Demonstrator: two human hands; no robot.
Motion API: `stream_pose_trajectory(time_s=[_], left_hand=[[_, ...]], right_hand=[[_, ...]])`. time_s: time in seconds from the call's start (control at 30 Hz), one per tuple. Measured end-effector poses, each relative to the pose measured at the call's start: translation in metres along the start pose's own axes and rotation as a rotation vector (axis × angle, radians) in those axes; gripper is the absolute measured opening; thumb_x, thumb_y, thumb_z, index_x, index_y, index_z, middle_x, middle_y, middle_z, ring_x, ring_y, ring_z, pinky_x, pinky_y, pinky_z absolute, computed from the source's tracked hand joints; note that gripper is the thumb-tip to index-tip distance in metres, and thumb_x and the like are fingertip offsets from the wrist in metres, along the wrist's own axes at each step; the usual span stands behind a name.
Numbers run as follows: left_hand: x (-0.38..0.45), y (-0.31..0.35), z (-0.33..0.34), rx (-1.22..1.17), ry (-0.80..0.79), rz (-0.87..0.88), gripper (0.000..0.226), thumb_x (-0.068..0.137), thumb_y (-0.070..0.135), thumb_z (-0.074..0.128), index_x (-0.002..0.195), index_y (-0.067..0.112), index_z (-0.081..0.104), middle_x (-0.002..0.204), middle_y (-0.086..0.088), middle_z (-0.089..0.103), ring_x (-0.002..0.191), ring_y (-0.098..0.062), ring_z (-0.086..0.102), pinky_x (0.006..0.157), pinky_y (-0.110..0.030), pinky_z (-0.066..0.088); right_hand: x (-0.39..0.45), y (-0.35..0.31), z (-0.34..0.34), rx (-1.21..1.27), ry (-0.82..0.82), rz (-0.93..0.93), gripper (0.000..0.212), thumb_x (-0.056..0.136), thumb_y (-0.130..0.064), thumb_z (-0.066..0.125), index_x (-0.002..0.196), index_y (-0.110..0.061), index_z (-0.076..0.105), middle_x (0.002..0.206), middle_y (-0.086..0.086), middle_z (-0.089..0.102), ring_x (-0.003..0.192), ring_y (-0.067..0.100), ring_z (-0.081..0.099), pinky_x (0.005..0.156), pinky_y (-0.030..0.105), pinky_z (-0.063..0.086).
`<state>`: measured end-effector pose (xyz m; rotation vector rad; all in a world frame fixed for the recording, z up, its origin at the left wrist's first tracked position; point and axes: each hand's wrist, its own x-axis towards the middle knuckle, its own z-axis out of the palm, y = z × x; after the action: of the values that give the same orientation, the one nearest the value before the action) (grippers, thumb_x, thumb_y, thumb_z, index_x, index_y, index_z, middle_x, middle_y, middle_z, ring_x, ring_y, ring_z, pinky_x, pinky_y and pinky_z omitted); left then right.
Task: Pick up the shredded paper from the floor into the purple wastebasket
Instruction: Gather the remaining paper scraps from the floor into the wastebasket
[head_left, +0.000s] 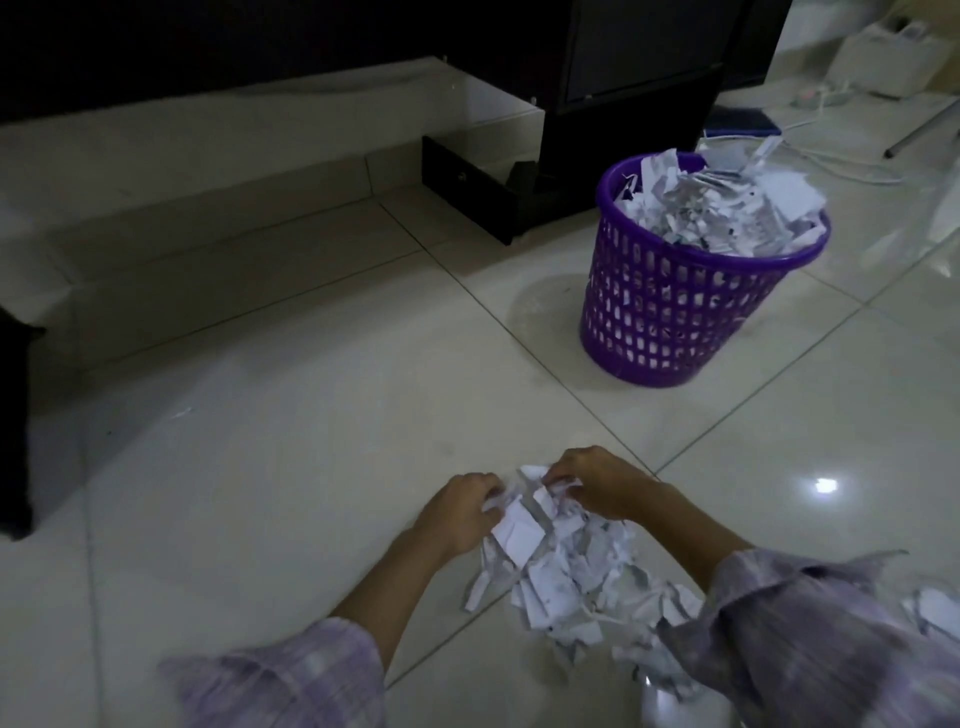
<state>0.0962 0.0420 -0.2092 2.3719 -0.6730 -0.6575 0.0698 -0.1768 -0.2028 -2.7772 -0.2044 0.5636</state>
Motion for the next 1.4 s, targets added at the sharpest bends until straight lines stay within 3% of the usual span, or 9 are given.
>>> stream_pose_trajectory(time_s=[0.17, 0.33, 0.6, 0.7, 0.8, 0.87, 0.97, 1.13, 1.4], left_hand=[[-0.022, 0.008, 0.000, 0.025, -0.058, -0.017, 0.025, 0.092, 0.016, 0.055, 0.109, 0.000, 0.063, 0.110, -0.017, 0.066, 0.101, -0.027, 0.062, 0.083, -0.031, 0.048], [-0.045, 0.008, -0.012, 0.163, -0.061, -0.008, 0.034, 0.094, 0.020, 0.054, 0.125, 0.008, 0.058, 0.131, -0.013, 0.057, 0.119, -0.026, 0.054, 0.095, -0.030, 0.045], [-0.065, -0.009, -0.010, 0.331, -0.049, -0.063, 0.038, 0.094, 0.016, 0.047, 0.132, 0.013, 0.051, 0.138, -0.010, 0.046, 0.127, -0.025, 0.046, 0.098, -0.030, 0.039], [-0.064, -0.013, -0.009, 0.350, -0.057, -0.061, 0.039, 0.096, 0.017, 0.045, 0.134, 0.011, 0.050, 0.139, -0.011, 0.045, 0.127, -0.024, 0.045, 0.097, -0.029, 0.039], [-0.061, -0.018, -0.012, 0.354, -0.044, -0.057, 0.038, 0.097, 0.018, 0.044, 0.134, 0.011, 0.049, 0.138, -0.011, 0.045, 0.127, -0.025, 0.045, 0.098, -0.030, 0.039], [-0.059, -0.020, -0.013, 0.353, -0.033, -0.050, 0.037, 0.096, 0.017, 0.045, 0.133, 0.011, 0.050, 0.137, -0.011, 0.046, 0.126, -0.026, 0.046, 0.097, -0.030, 0.040], [-0.060, -0.023, -0.011, 0.358, -0.019, -0.034, 0.037, 0.096, 0.016, 0.045, 0.131, 0.011, 0.051, 0.135, -0.011, 0.047, 0.124, -0.025, 0.047, 0.096, -0.030, 0.040], [-0.067, -0.023, -0.007, 0.382, -0.044, 0.000, 0.037, 0.095, 0.017, 0.046, 0.131, 0.012, 0.050, 0.134, -0.009, 0.046, 0.124, -0.025, 0.047, 0.095, -0.032, 0.042], [-0.071, -0.017, -0.007, 0.358, -0.024, 0.031, 0.044, 0.095, 0.017, 0.047, 0.138, 0.011, 0.041, 0.138, -0.008, 0.043, 0.126, -0.024, 0.045, 0.095, -0.030, 0.040]], right_hand=[[-0.031, -0.010, 0.009, 0.042, 0.096, 0.094, 0.049, 0.089, -0.001, 0.045, 0.135, -0.014, 0.054, 0.142, 0.007, 0.049, 0.129, 0.023, 0.045, 0.107, 0.031, 0.037], [-0.062, -0.054, 0.019, -0.002, 0.323, -0.068, 0.031, 0.092, -0.011, 0.052, 0.121, -0.010, 0.064, 0.131, 0.009, 0.054, 0.116, 0.024, 0.054, 0.097, 0.033, 0.046], [-0.102, -0.155, 0.093, -0.075, -0.051, -0.470, 0.046, 0.087, -0.046, 0.042, 0.115, -0.018, 0.065, 0.122, 0.008, 0.060, 0.114, 0.027, 0.055, 0.092, 0.041, 0.047], [-0.116, -0.181, 0.129, -0.022, -0.130, -0.585, 0.042, 0.084, -0.038, 0.061, 0.123, -0.021, 0.059, 0.130, 0.010, 0.053, 0.119, 0.030, 0.051, 0.096, 0.043, 0.039], [-0.126, -0.204, 0.153, -0.029, -0.236, -0.586, 0.038, 0.095, -0.027, 0.040, 0.123, -0.004, 0.054, 0.127, 0.020, 0.052, 0.122, 0.035, 0.045, 0.106, 0.049, 0.030], [-0.126, -0.200, 0.154, -0.050, -0.203, -0.615, 0.034, 0.095, -0.022, 0.040, 0.116, -0.002, 0.058, 0.120, 0.020, 0.056, 0.117, 0.035, 0.048, 0.103, 0.047, 0.033], [-0.116, -0.166, 0.143, -0.095, -0.094, -0.673, 0.024, 0.083, -0.031, 0.062, 0.106, -0.023, 0.065, 0.111, 0.003, 0.060, 0.104, 0.024, 0.057, 0.082, 0.033, 0.046], [-0.086, -0.119, 0.103, -0.194, 0.080, -0.487, 0.036, 0.074, -0.035, 0.076, 0.108, -0.031, 0.066, 0.102, -0.006, 0.068, 0.094, 0.015, 0.063, 0.081, 0.035, 0.054], [-0.085, -0.086, 0.062, -0.124, 0.246, -0.119, 0.049, 0.089, -0.046, 0.055, 0.132, -0.023, 0.054, 0.137, 0.001, 0.051, 0.127, 0.020, 0.042, 0.112, 0.036, 0.022]])
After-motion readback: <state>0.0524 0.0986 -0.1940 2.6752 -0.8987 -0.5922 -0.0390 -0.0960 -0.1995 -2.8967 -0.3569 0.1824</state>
